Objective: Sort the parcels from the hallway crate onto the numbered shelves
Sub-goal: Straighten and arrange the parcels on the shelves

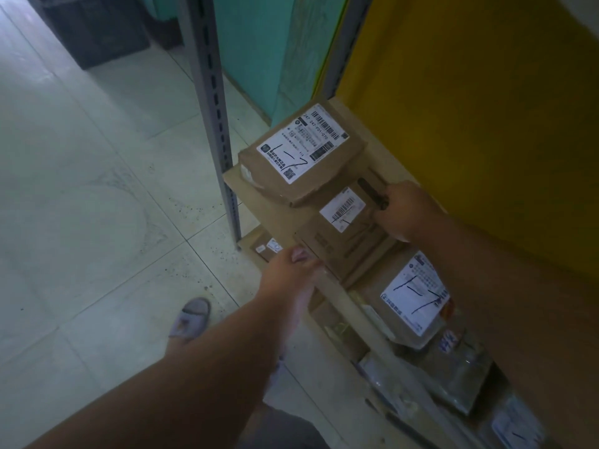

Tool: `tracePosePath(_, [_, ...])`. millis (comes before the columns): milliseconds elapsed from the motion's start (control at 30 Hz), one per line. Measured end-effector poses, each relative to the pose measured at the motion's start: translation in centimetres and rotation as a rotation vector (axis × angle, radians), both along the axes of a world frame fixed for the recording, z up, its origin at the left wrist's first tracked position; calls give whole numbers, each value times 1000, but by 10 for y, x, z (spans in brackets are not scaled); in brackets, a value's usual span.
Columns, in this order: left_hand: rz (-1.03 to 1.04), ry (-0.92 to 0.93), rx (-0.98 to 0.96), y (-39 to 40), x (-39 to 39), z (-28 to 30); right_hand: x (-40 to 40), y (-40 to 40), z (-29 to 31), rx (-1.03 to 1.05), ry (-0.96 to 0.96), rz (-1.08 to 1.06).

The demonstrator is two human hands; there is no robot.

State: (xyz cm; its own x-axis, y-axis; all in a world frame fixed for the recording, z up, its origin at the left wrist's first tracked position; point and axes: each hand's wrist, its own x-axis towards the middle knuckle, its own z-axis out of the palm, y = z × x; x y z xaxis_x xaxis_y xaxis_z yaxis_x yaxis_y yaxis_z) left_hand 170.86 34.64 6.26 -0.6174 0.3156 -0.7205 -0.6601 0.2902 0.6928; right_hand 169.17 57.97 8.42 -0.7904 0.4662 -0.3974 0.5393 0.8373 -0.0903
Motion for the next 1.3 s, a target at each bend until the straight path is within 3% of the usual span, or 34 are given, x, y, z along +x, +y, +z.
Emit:
tracePosePath(367, [8,-38,56,-5,-9,3,-2,-8,7,41,-52,38])
tracePosePath(600, [-262,-5,-66,-13,-5,1,43,-26,46,8,296,9])
tracePosePath(767, [-314,-33,3,-2,23,13,101,-19,67,9,290,-118])
tracePosePath(1000, [-309,70,-32,7,47,24,133,0,67,19,266,-174])
tracePosePath(1100, [-318,203,-74,16,59,25,136,7,65,-24,254,-152])
tracePosePath(1300, [-201,246,-108,35,87,19,150,15,58,-178,283,-187])
